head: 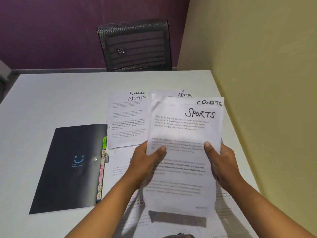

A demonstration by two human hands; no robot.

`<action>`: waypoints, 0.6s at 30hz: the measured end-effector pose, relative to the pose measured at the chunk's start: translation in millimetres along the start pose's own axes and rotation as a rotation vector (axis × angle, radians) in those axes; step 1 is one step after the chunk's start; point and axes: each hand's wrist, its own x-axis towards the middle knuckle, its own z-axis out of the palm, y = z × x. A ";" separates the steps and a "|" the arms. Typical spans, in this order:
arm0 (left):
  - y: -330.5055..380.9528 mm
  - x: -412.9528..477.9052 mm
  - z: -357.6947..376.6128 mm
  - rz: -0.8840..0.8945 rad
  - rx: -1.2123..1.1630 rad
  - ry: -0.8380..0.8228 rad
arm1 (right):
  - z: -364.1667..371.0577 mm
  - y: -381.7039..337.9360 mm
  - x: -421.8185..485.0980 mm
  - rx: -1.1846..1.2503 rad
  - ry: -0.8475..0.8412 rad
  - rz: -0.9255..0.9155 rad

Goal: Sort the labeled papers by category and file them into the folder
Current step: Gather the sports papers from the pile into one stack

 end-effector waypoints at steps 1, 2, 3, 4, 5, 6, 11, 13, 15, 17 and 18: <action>-2.8 -1.8 2.2 0.000 0.024 0.009 | 2.0 0.3 -1.4 0.027 -0.017 0.031; -7.0 -2.3 4.3 0.018 0.033 0.027 | 2.4 1.5 -2.6 0.009 -0.026 0.039; -8.7 -2.6 7.4 0.039 0.033 0.055 | 1.2 3.7 -2.9 -0.065 -0.020 0.016; -11.5 -1.3 8.7 0.078 0.058 0.086 | 0.8 3.9 -4.6 -0.158 -0.007 -0.020; -13.3 0.3 10.2 0.142 0.124 0.115 | 0.1 4.6 -5.7 -0.229 0.023 -0.051; -15.6 1.9 10.6 0.213 0.205 0.126 | -0.5 4.5 -7.4 -0.261 0.066 -0.070; -23.2 9.1 6.8 0.383 0.230 -0.008 | -5.9 7.2 -12.7 -0.302 0.185 -0.124; -27.9 13.6 6.2 0.384 0.324 -0.002 | -6.9 8.7 -14.1 -0.329 0.185 -0.108; -32.9 20.0 6.9 0.422 0.383 0.045 | -8.4 14.7 -10.1 -0.410 0.139 -0.088; -34.3 25.6 8.6 0.456 0.397 0.054 | -10.1 20.4 -4.8 -0.499 0.088 -0.087; -33.3 27.7 10.3 0.461 0.400 0.044 | -10.3 21.6 -2.2 -0.502 0.092 -0.081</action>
